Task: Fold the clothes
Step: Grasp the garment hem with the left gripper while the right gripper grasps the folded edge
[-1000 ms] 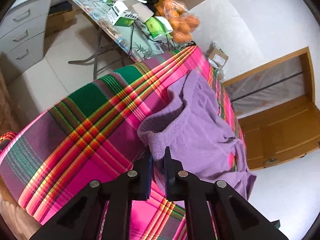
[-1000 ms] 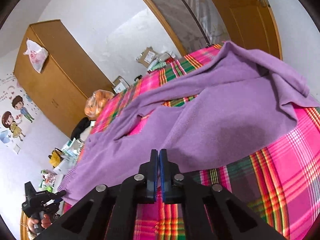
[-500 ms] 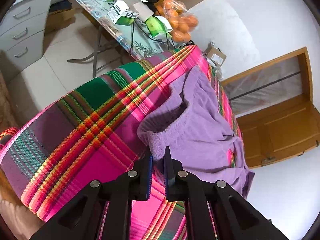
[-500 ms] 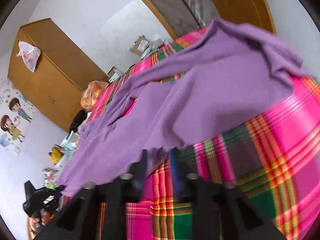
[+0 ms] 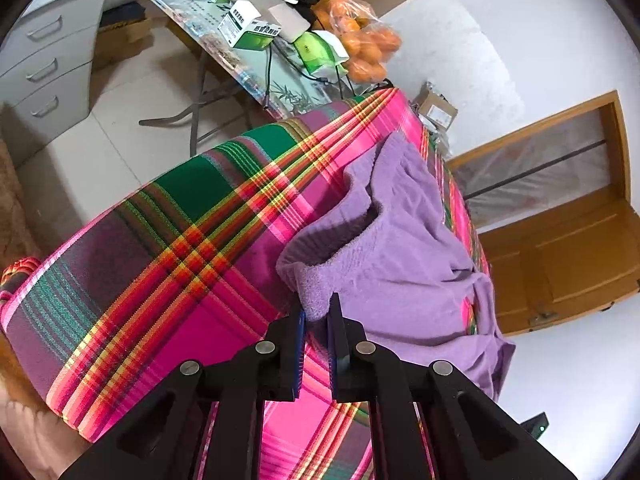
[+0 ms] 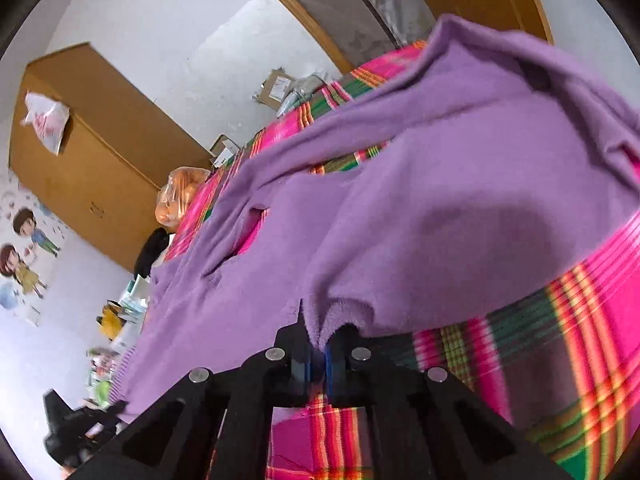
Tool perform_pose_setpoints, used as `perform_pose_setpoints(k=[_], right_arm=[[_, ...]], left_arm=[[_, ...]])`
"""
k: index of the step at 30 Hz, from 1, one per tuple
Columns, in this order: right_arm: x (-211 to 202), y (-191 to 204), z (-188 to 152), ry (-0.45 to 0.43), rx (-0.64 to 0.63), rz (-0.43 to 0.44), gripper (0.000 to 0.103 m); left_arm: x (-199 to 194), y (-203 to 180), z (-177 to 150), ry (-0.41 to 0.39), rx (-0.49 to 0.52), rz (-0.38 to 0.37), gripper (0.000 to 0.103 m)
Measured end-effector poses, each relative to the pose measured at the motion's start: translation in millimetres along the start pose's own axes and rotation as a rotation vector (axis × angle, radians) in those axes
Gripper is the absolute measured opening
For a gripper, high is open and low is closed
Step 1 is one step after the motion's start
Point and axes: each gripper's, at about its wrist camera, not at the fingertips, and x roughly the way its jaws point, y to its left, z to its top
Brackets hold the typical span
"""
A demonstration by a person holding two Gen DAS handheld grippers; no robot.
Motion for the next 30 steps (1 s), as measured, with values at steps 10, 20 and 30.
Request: perform_pose_setpoints(k=[10, 20, 30], right_arm=[[-74.9, 33.9, -13.5, -0.141, -0.134, 0.014, 0.004], [-123.7, 20.9, -47.3, -0.118, -0.134, 0.028, 0.004], [-95.0, -13.7, -77.0, 0.041, -0.083, -0.083, 0.005]], left_arm=[[-13.4, -2.9, -6.0, -0.003, 0.027, -0.03, 0.009], [-40.9, 9.3, -22.4, -0.022, 0.023, -0.064, 0.009], [-38.5, 26.6, -41.9, 0.029, 0.012, -0.022, 0.009]])
